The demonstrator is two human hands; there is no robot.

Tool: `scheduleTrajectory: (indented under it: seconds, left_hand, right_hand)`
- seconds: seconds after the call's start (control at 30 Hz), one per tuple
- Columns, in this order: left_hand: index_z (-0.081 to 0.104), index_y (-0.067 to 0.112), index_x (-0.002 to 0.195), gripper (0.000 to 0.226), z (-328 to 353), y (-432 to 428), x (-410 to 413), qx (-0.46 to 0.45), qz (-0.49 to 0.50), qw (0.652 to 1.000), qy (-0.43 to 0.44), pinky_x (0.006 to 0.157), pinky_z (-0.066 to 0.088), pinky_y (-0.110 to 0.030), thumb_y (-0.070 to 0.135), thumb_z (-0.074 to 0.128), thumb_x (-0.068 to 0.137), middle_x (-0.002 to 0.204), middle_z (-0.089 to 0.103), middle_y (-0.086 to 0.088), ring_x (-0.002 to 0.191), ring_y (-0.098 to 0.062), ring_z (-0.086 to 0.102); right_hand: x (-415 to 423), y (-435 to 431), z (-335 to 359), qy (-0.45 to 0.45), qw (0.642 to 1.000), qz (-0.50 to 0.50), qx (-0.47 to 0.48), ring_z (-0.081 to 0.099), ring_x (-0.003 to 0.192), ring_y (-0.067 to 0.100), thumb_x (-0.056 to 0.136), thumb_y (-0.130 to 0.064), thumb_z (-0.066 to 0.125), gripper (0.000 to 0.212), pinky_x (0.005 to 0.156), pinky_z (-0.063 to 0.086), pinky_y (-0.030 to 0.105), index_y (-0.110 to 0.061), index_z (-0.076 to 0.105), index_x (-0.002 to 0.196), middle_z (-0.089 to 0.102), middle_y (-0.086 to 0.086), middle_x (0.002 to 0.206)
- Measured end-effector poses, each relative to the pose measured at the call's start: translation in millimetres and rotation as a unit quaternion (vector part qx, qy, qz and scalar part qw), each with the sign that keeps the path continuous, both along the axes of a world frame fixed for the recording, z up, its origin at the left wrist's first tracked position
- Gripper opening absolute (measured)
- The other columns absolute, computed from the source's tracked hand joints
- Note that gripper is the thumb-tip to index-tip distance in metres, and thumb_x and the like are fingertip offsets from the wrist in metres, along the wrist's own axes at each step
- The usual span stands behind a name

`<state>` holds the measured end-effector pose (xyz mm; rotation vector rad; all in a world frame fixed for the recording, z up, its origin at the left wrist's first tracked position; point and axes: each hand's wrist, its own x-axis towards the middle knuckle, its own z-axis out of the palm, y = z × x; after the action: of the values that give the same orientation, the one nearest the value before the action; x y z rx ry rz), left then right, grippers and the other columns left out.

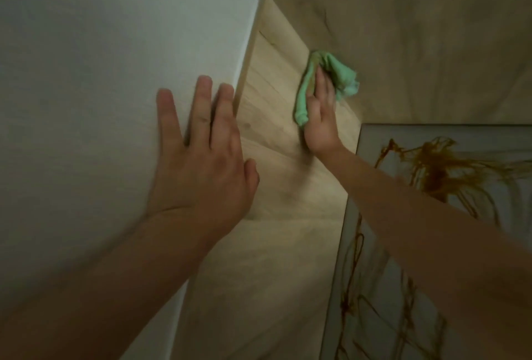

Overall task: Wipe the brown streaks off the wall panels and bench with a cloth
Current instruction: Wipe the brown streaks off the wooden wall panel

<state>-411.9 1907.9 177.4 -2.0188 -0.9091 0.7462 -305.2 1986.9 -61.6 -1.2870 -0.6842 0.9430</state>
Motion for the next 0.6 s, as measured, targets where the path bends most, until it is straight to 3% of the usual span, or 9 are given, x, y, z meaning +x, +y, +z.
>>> scheduleTrajectory:
  seconds: [0.23,0.33,0.5,0.6]
  left_hand:
    - [0.015,-0.011,0.158,0.082,-8,3,-5,0.017,-0.001,1.0,0.015,0.115,-0.007,-0.077,0.05,0.016,0.103,0.17,-0.004,-0.022,0.155,-0.045,-0.014]
    - [0.014,-0.01,0.158,0.083,-10,5,-7,0.023,-0.003,1.0,0.008,0.115,-0.007,-0.077,0.051,0.017,0.102,0.171,-0.003,-0.02,0.156,-0.043,-0.014]
    - [0.017,-0.01,0.158,0.081,-11,5,-5,0.018,-0.01,1.0,0.005,0.115,-0.004,-0.078,0.05,0.019,0.103,0.171,-0.002,-0.02,0.156,-0.043,-0.012]
    - [0.015,-0.011,0.158,0.082,-9,2,-5,0.027,-0.009,1.0,0.007,0.116,-0.004,-0.077,0.05,0.019,0.103,0.171,-0.002,-0.02,0.156,-0.043,-0.013]
  right_hand:
    - [5,14,-134,0.15,0.971,-0.023,-0.185,0.011,0.159,0.02,0.105,-0.042,0.02,0.066,0.128,0.006,0.034,-0.016,0.016,0.165,0.013,0.005,0.172]
    - [9,19,-183,0.154,0.958,0.0,-0.242,0.014,0.158,0.024,0.113,-0.021,0.021,0.053,0.123,0.012,0.03,-0.009,0.013,0.164,0.012,0.008,0.172]
    - [-7,2,-182,0.233,0.929,-0.057,-0.281,0.011,0.159,0.024,0.115,-0.032,0.018,0.051,0.124,0.006,0.034,-0.023,0.015,0.165,0.011,0.005,0.173]
    - [-59,-65,-167,0.202,0.936,-0.029,-0.288,0.014,0.158,0.027,0.114,-0.021,0.02,0.052,0.117,0.011,0.022,-0.018,0.012,0.165,0.011,0.009,0.173]
